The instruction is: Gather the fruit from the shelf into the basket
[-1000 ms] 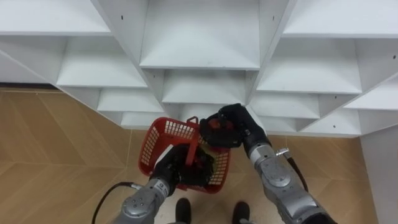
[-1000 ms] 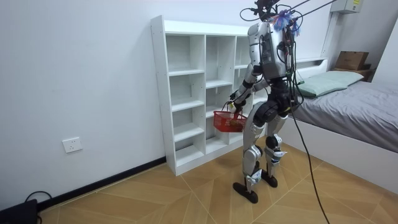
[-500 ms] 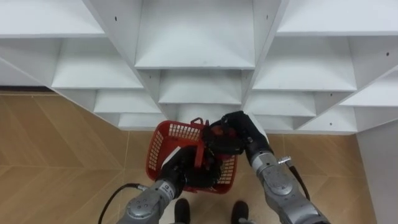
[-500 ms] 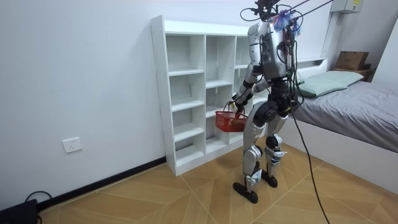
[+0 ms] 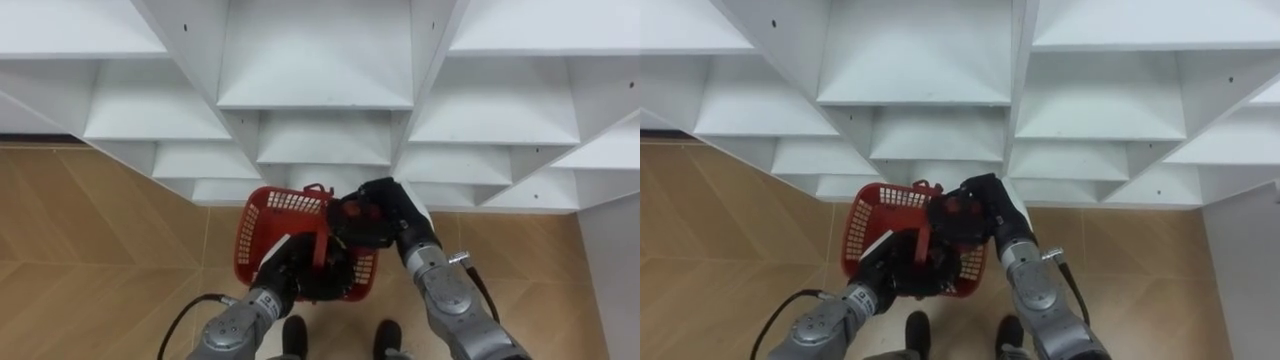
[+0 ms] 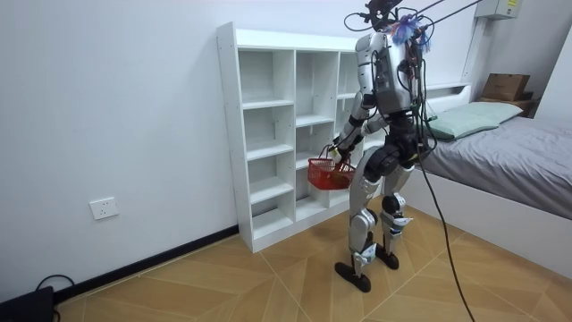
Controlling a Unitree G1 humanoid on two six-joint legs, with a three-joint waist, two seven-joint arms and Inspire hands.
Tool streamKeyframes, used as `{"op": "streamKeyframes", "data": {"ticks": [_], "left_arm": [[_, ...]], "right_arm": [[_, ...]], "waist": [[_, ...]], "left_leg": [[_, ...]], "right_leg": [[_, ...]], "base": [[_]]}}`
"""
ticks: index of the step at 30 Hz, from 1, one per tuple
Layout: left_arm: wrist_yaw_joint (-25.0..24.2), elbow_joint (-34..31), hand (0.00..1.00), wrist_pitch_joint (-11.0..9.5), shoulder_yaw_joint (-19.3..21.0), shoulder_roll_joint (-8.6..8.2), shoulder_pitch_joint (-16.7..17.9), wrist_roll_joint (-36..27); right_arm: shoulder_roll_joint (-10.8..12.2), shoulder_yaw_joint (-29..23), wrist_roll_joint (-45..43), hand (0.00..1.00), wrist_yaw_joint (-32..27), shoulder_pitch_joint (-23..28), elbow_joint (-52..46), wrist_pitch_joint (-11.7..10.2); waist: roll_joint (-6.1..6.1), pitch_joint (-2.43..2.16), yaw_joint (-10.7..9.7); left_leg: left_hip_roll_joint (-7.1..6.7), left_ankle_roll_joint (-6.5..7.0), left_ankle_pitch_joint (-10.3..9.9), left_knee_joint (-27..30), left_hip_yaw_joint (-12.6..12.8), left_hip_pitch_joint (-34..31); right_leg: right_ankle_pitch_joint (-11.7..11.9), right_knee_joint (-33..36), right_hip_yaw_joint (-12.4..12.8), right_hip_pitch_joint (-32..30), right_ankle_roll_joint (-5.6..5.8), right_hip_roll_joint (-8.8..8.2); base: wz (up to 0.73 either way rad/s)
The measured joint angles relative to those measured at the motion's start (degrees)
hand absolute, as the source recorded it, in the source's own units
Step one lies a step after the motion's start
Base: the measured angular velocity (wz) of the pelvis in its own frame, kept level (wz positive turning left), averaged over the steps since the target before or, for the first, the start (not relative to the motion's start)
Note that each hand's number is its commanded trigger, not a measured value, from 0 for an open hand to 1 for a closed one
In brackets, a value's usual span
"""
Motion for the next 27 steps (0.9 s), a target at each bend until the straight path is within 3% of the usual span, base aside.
{"op": "streamKeyframes", "data": {"ticks": [8, 17, 27], "left_arm": [[-1.13, -0.02, 1.00, 0.00, -0.48, 0.10, 0.02, -7.54], [-1.55, -0.49, 1.00, 0.04, -0.65, 0.14, 0.14, -10.68], [-2.87, -4.28, 1.00, 0.17, -0.43, -0.03, 0.14, -20.96]], "right_arm": [[0.10, -0.38, 0.63, 1.00, -0.65, -0.25, 0.00, -1.88], [1.03, -2.21, 7.28, 1.00, -0.49, -0.43, 1.49, -1.69], [1.24, -4.47, 9.73, 1.00, -0.45, -0.50, 4.38, -0.50]], "waist": [[-0.13, 0.09, -0.14], [-0.48, 0.31, -1.43], [-0.32, 0.22, -1.47]], "left_leg": [[0.09, 0.00, 0.00, 0.19, -0.06, -0.01], [0.41, -0.02, -0.01, 0.54, -0.07, -0.20], [0.53, -0.08, -0.03, 0.66, 0.71, -0.18]], "right_leg": [[0.03, -0.03, 0.00, 0.16, -0.05, -0.10], [0.08, -0.10, -0.41, 0.45, -0.12, -0.09], [0.19, 0.10, 0.12, 0.11, -0.27, 0.13]], "base": [[0.00], [0.02], [-0.03]]}}
